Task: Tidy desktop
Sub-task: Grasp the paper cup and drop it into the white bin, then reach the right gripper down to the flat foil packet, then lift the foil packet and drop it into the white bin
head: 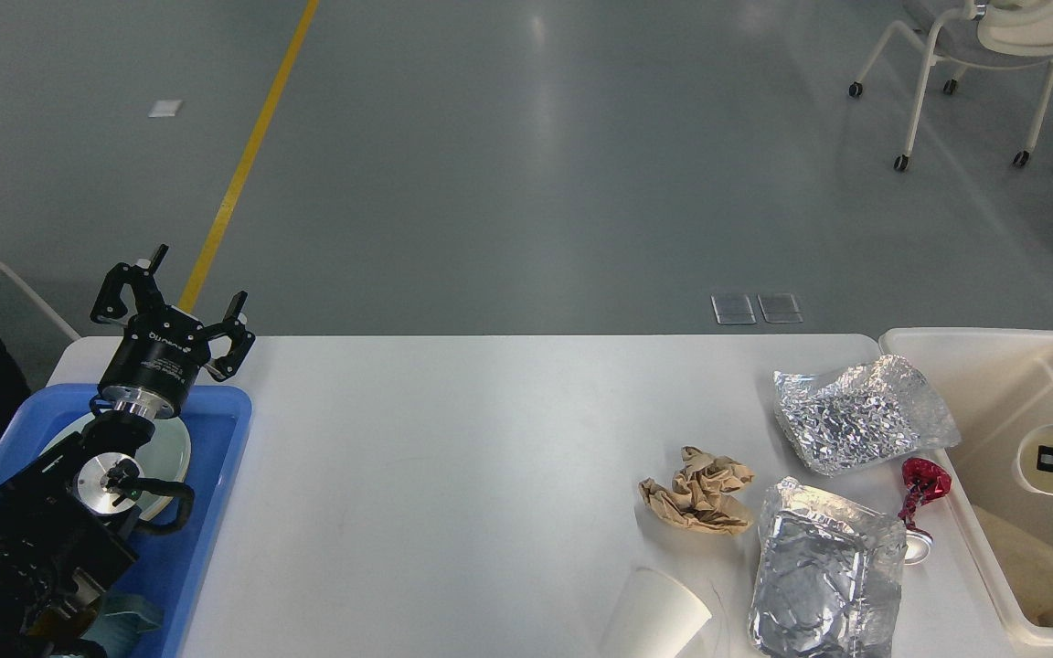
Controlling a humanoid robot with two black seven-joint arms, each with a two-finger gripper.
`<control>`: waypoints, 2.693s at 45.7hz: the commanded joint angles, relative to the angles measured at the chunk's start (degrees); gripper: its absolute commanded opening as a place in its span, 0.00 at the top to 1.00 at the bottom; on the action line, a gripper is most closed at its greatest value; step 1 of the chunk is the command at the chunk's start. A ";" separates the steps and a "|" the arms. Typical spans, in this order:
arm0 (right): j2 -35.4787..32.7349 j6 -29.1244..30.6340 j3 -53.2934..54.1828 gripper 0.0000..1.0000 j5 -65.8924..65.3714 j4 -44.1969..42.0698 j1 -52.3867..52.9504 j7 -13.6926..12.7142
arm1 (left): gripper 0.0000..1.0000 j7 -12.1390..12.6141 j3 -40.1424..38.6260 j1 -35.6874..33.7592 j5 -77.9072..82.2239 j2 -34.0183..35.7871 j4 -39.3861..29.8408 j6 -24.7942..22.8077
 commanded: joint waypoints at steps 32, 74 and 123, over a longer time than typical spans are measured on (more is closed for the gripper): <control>-3.28 42.36 -1.31 0.00 -6.02 72.65 88.03 1.44 | 0.00 -0.03 -0.09 0.03 0.00 0.00 0.00 -0.01; 2.17 6.97 -12.03 0.00 -5.76 85.68 59.96 1.18 | 0.00 0.05 -0.01 0.03 0.00 0.00 0.00 -0.01; 10.88 -15.72 -8.25 1.00 -0.31 65.19 29.87 0.91 | 0.00 -0.03 -0.01 0.03 0.00 0.00 0.00 -0.01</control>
